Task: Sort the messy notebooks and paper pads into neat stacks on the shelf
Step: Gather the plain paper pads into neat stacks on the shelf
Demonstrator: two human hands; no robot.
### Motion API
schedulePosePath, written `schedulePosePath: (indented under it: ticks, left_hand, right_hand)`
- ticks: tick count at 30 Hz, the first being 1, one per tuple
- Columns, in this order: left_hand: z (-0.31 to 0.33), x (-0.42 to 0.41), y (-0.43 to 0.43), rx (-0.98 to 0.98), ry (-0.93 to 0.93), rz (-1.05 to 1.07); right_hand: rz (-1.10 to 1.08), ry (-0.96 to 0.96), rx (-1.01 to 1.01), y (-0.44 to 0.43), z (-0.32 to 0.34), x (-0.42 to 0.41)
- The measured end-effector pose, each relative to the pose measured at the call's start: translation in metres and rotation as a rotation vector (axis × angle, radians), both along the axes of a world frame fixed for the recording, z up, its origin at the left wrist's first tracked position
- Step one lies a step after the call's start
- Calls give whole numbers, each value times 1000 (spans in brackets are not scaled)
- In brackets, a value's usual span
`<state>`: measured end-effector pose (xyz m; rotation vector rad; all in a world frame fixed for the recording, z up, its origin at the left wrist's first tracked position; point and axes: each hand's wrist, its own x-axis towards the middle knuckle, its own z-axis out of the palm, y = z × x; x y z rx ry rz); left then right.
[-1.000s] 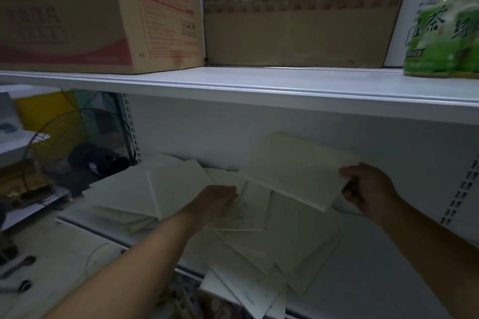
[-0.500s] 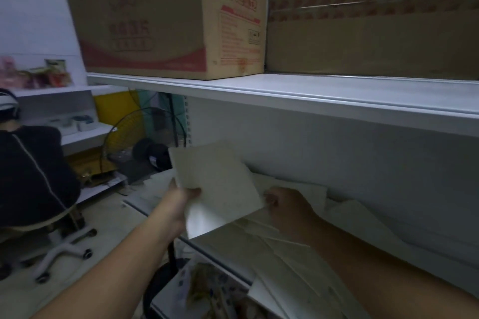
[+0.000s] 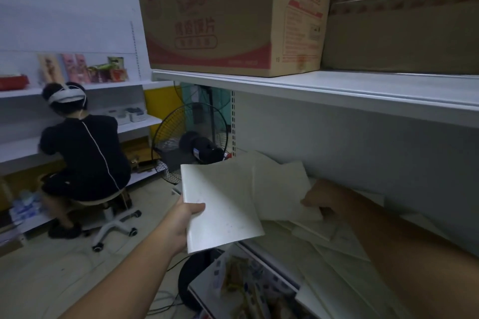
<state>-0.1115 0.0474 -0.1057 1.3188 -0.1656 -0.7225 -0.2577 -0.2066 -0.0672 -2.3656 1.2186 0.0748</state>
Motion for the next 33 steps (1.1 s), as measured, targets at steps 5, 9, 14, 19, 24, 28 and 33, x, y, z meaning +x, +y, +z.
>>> schedulePosePath:
  ticks: [5,9,14,19,24,28,33]
  left_hand:
    - [4,6,7,53,-27,7]
    - [11,-1,-4,31,-33,-4]
    - [10,-24,-27,-22,-29,-93]
    - [-6,-23,-28,-86,75,-113]
    - [-9,-21,-25,-108,160,-126]
    - [-12,-23,-23,-67,185,-114]
    - [-14,-27,-19,-33,201,-109]
  right_hand:
    - [-109,-560,265,-19,-3,-12]
    - [-103,-825,550,2,0,-18]
    - [107,-799,574,47,-16,-5]
    - [111,-667,335,42,-28,-17]
    - [58,-60,-267,-9,-35,-48]
    - [105,61,-126,-27,-32,-52]
    - [67,55,-96,-44,-15,-46]
